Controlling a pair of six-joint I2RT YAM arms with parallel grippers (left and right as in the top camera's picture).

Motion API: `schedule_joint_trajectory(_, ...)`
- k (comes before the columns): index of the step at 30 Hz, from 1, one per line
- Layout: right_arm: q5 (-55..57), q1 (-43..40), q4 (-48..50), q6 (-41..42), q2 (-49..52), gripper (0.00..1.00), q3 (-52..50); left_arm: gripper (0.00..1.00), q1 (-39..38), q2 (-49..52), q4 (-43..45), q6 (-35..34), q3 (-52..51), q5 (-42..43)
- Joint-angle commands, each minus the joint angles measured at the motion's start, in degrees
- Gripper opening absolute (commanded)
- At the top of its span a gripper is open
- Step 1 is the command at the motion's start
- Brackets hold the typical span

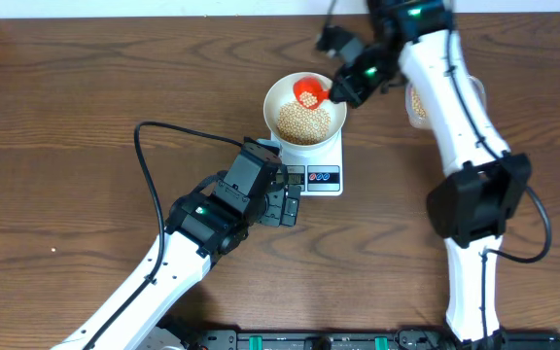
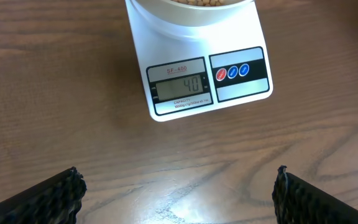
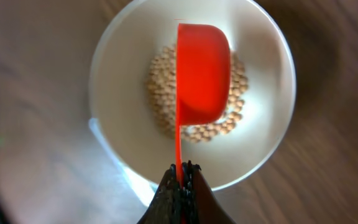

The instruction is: Scoop item into bowl and weigh 50g on scale

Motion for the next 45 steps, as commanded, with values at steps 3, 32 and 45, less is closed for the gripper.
schedule_joint_trajectory(3, 20.4, 6.1, 1.4, 4.5, -0.1, 0.01, 1.2, 0.98, 0.0, 0.0, -0.2, -0.1, -0.5, -0.7)
schedule_joint_trajectory(32, 11.4, 5.3, 5.1, 8.1, -9.6, 0.01, 1.2, 0.98, 0.0, 0.0, -0.2, -0.1, -0.5, -0.7)
schedule_joint_trajectory(45, -9.6, -18.8, -1.3, 8.6, -11.8, 0.01, 1.2, 0.98, 0.0, 0.0, -0.2, 0.0, -0.5, -0.7)
